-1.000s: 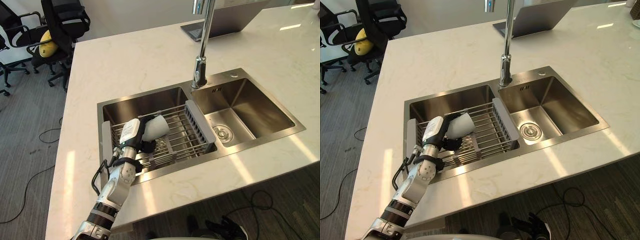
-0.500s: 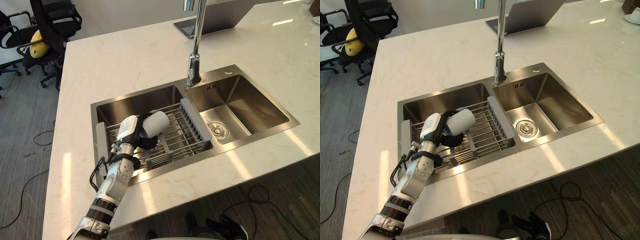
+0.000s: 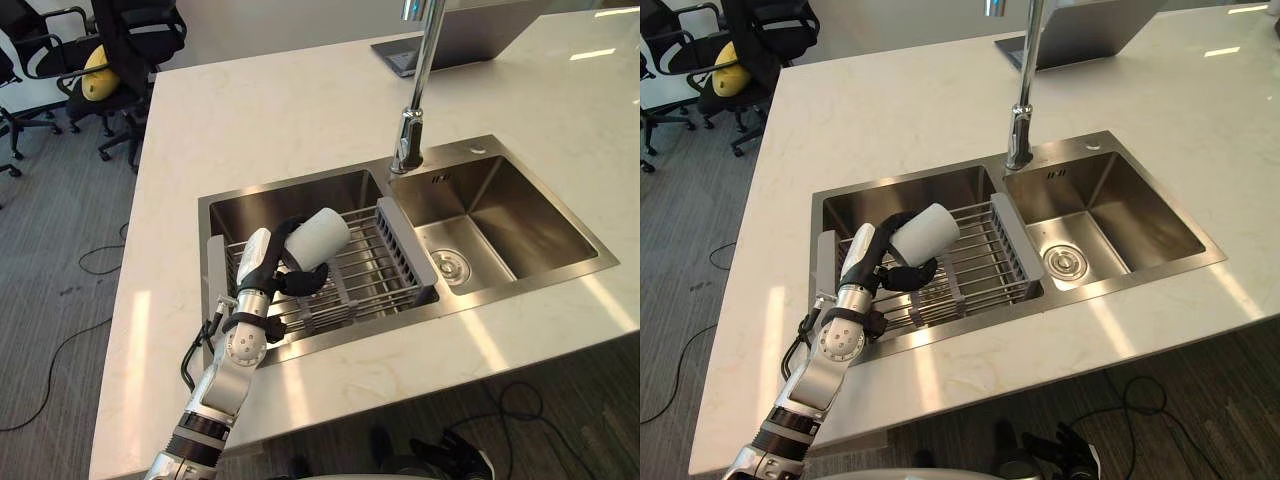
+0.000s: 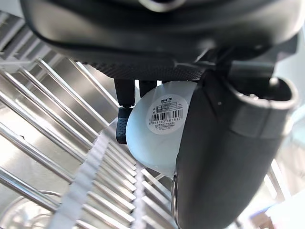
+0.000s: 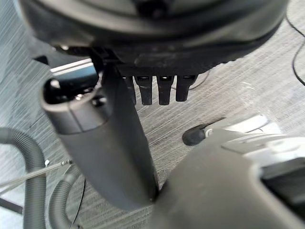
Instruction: Walk over to the sink, pick up the cup, carry it to the dishwasher, place the cup inside the dishwasher, then close the dishwasher door
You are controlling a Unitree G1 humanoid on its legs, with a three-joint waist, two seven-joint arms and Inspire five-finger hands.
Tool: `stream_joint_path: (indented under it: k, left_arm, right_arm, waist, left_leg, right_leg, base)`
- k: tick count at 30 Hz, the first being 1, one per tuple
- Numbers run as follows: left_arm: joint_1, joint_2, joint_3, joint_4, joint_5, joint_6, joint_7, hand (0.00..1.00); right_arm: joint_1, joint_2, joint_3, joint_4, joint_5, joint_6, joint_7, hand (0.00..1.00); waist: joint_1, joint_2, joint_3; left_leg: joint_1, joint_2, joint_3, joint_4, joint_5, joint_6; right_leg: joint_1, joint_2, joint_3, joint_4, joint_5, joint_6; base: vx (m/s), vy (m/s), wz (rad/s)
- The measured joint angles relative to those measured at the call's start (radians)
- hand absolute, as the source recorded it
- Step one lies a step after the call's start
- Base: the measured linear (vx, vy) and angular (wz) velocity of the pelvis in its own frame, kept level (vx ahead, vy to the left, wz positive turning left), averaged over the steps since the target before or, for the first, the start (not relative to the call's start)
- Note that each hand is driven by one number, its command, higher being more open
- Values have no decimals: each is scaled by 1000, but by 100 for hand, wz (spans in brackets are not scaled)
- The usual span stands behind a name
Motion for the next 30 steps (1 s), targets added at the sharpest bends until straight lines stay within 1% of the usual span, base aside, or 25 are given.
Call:
stream_joint_path:
  k: [3, 5, 7, 8, 13, 18, 22, 26, 30]
  left_arm:
    - [50, 0, 8, -49, -77, -29, 1, 30]
    - [78, -1, 14, -78, -156, -43, -1, 30]
    - [102, -13, 20, -120, -228, -47, 0, 30]
    - [109, -16, 22, -138, -237, -49, 0, 30]
    - [166, -55, 31, -266, -372, -88, 0, 30]
    - [211, -84, 48, -338, -439, -111, 9, 30]
    - [254, -94, 68, -380, -482, -126, 22, 30]
    - [286, -101, 75, -393, -524, -143, 28, 30]
    - [297, -111, 75, -396, -541, -147, 31, 30]
  right_arm:
    - [1, -3, 14, -11, 0, 0, 8, 90]
    - [1, -3, 16, -11, -1, 0, 14, 90]
    - [6, 1, 15, -10, -2, 0, 14, 90]
    - [7, 3, 14, -10, -2, 0, 14, 90]
    - [9, 15, 12, -9, -2, -1, 14, 90]
    - [14, 18, 12, -8, -2, -3, 13, 90]
    - [17, 21, 12, -9, -1, -3, 11, 90]
    - [31, 33, 14, -9, -2, -4, 7, 90]
    - [37, 37, 18, -9, -1, -5, -1, 90]
  waist:
    - [4, -4, -2]
    - [9, -9, -5]
    - [22, -18, -11]
    - [26, -21, -13]
    - [36, -42, -27]
    - [53, -49, -31]
    - [55, -56, -37]
    - [58, -76, -51]
    - [65, -86, -57]
  left_leg:
    - [-2, -2, -10, 4, 0, 2]
    - [-9, -4, -18, 10, -1, 4]
    - [-17, -3, -19, 17, -4, 5]
    - [-18, -3, -19, 18, -4, 5]
    - [-26, -1, -20, 31, -9, 8]
    - [-26, 3, -7, 56, -28, 10]
    - [-26, 3, 6, 69, -39, 12]
    - [-32, 2, 11, 96, -63, 8]
    - [-43, 1, 20, 127, -83, 14]
  right_leg:
    - [3, -4, -10, 0, 0, 0]
    - [3, -6, -17, 0, 0, 0]
    - [1, -7, -14, 0, -1, 0]
    - [1, -7, -14, 0, -1, 0]
    - [2, -10, -14, 1, -1, 1]
    - [2, -9, 2, 11, -4, 5]
    - [-1, -11, 15, 19, -5, 7]
    - [-3, -15, 22, 35, -14, 15]
    - [-9, -19, 31, 44, -17, 20]
  base:
    - [-39, -11, 10]
    - [-31, -7, 10]
    - [-14, -3, 3]
    - [0, 0, 0]
    - [0, 0, 0]
    - [-24, 1, -8]
    - [-32, 11, -10]
    - [-26, 16, -4]
    - [-17, 25, -7]
